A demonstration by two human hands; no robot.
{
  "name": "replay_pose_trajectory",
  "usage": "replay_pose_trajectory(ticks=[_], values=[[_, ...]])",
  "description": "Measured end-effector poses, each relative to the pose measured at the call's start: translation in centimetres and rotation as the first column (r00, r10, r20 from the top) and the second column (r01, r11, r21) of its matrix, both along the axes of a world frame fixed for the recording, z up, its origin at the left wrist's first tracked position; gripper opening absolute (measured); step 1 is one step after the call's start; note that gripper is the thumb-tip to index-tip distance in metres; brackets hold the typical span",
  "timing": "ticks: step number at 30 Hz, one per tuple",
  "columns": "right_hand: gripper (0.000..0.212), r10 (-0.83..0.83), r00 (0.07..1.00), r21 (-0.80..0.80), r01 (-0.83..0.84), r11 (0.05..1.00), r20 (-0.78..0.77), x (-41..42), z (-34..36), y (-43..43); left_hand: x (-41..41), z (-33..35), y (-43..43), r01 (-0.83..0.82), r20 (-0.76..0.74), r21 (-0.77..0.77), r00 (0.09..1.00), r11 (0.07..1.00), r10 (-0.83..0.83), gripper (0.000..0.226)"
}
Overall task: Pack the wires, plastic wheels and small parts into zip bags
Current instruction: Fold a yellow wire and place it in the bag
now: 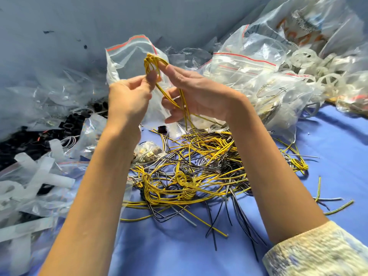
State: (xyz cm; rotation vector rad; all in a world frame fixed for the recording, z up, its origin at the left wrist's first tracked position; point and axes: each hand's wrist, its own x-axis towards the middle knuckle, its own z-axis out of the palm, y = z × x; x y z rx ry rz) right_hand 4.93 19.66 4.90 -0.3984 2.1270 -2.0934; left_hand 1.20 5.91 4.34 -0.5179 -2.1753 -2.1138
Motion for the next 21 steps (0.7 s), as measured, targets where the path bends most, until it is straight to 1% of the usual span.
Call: replay_pose_trajectory(ticks=[1,3,5,6,9,11,13,16,19,21], values=[[0.029,-0.051,0.998,0.058,0.052,0.997,-0.023,-0.1,0.0,0.0,-0.2,-0.1,-0.1,-0.006,-0.029,-0.035,1.0,0.999,0.005,0.021],[0.029,-0.164,0.982,0.236,0.182,0.955,-0.092,-0.2,0.2,-0.2,-0.8,-0.3,-0.5,-0.047,-0.081,-0.114,0.996,0.992,0.038,0.017],[0.034,-0.226,0.967,0.335,0.254,0.907,-0.122,-0.3,0.7,-0.4,-1.5,-0.6,-0.9,-0.114,-0.139,-0.186,0.986,0.976,0.089,0.016],[0.035,-0.245,0.962,0.357,0.273,0.893,-0.124,-0.3,0.9,-0.4,-1.8,-0.7,-1.0,-0.163,-0.166,-0.213,0.978,0.963,0.129,0.017],[0.02,-0.281,0.948,0.422,0.319,0.849,-0.151,-0.4,1.6,-0.7,-1.9,-0.6,-1.1,-0.357,-0.292,-0.274,0.916,0.893,0.277,0.018],[0.025,-0.281,0.931,0.475,0.361,0.802,-0.233,-0.2,1.9,-0.8,-1.5,-0.5,-1.0,-0.426,-0.357,-0.282,0.878,0.859,0.318,0.015],[0.03,-0.251,0.897,0.535,0.422,0.732,-0.364,0.3,2.2,-0.7,-1.1,-0.3,-1.2,-0.454,-0.4,-0.271,0.855,0.849,0.33,0.017],[0.029,-0.193,0.826,0.551,0.509,0.661,-0.53,1.3,3.1,-0.5,-0.7,0.0,-1.5,-0.461,-0.471,-0.242,0.825,0.854,0.312,0.027],[0.027,-0.218,0.742,0.532,0.623,0.574,-0.633,2.0,3.9,-0.4,-0.5,0.2,-1.7,-0.477,-0.552,-0.225,0.781,0.85,0.292,0.044],[0.024,-0.232,0.704,0.531,0.675,0.513,-0.671,2.3,4.2,-0.7,-0.5,0.2,-1.7,-0.447,-0.583,-0.248,0.777,0.859,0.236,0.047]])
